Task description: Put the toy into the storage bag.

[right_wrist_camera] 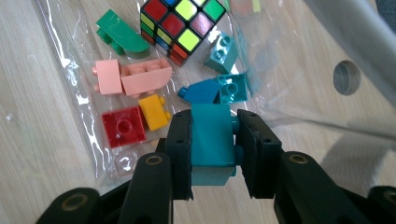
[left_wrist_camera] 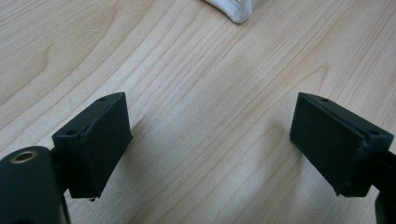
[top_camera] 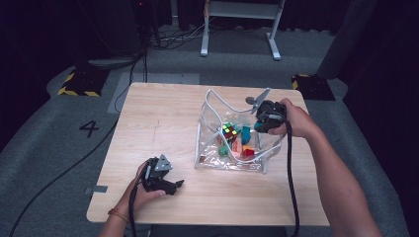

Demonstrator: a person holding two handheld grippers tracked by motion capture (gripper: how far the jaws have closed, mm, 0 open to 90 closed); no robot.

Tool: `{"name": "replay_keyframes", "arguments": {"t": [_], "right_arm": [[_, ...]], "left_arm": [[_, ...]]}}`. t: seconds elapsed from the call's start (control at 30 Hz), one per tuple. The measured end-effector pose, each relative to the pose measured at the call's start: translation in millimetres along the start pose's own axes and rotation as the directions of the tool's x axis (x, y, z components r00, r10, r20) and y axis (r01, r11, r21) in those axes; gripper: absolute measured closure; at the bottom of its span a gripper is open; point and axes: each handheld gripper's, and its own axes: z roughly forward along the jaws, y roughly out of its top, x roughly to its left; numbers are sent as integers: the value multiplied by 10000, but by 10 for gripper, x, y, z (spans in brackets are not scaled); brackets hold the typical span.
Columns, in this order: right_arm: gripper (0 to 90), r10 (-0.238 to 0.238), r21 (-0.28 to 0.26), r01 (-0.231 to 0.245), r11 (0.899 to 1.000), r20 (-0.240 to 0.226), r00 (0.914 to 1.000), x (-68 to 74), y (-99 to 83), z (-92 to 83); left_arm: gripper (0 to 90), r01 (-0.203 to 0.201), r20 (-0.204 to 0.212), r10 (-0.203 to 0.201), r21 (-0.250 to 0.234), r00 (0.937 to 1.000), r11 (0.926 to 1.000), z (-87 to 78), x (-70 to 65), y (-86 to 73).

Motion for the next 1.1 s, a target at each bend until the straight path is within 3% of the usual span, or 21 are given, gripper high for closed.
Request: {"name": "replay_keyframes", "arguments": {"t": [0.27, 0.77, 1.0, 1.1], "right_arm": [[678, 207, -108, -207, 9997, 19, 9998, -52, -168, -49], [616, 383, -822, -384, 9959, -26, 9993, -24, -210, -105], [523, 513, -1372, -501, 9893, 57, 9987, 8, -224, -151], [469, 650, -1897, -600, 9800, 201, 9977, 28, -248, -173]], "left_arm": [[125, 14, -11, -14, -17, 10000, 10000, 1, -1, 0], [126, -9, 4, 9, -19, 10000, 10000, 1, 0, 0], [125, 0, -17, 0, -9, 10000, 10000, 1, -1, 0], [125, 4, 0, -4, -1, 10000, 10000, 0, 0, 0]]}}
